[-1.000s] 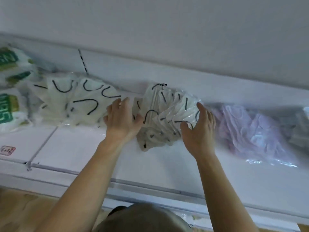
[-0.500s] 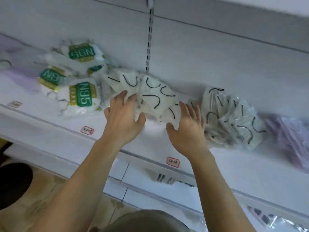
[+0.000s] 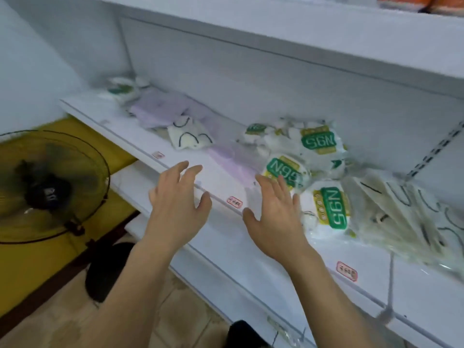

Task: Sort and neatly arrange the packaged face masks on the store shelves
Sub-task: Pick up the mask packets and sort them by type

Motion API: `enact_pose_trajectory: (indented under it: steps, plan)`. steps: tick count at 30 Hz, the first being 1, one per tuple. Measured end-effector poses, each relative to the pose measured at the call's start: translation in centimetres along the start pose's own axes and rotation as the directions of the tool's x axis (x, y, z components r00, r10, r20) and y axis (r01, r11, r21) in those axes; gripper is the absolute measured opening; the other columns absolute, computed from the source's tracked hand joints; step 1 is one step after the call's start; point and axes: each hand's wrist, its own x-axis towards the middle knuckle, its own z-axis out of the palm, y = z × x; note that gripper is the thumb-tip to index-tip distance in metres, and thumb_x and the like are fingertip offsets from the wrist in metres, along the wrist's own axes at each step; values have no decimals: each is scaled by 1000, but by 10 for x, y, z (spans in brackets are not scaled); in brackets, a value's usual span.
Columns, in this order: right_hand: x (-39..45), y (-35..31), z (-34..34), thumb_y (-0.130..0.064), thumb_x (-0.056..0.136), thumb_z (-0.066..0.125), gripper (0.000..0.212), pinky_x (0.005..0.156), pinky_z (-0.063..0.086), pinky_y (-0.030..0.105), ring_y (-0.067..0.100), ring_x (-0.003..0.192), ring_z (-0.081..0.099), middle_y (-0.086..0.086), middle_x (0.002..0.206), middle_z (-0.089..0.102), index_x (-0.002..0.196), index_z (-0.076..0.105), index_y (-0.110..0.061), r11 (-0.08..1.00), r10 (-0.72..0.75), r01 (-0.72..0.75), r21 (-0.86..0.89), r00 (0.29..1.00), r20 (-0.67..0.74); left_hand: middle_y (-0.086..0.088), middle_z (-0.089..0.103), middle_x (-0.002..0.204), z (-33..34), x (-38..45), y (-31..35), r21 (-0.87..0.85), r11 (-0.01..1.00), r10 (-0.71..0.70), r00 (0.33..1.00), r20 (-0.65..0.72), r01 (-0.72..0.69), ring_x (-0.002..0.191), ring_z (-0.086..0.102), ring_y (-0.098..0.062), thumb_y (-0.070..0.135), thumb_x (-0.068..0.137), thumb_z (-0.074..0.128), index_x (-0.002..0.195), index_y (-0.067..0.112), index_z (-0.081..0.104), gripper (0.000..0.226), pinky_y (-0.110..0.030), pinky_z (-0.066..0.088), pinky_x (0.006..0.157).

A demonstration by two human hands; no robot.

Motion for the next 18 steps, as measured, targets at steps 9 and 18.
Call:
enact_pose_trajectory:
  steps: [9,18]
  plan:
    - [138,-91,100,-27,98,60,66,125,16,51,26,156,14,2,162,32,157,30,-19,990,-79,70,120,994,70,2,34,160,-35,91,-141,68,988,-140,990,25,138,149,24,-22,34,98,60,149,31,43,54,-57,27,115]
    - [296,-106,148,-46,89,66,69,111,34,50,37,137,36,11,148,43,147,40,-20,941,337,-334,-43,935,113,1,35,158,-29,208,-228,-52,996,-65,977,203,77,137,46,-20,30,98,63,151,24,43,57,-45,41,113]
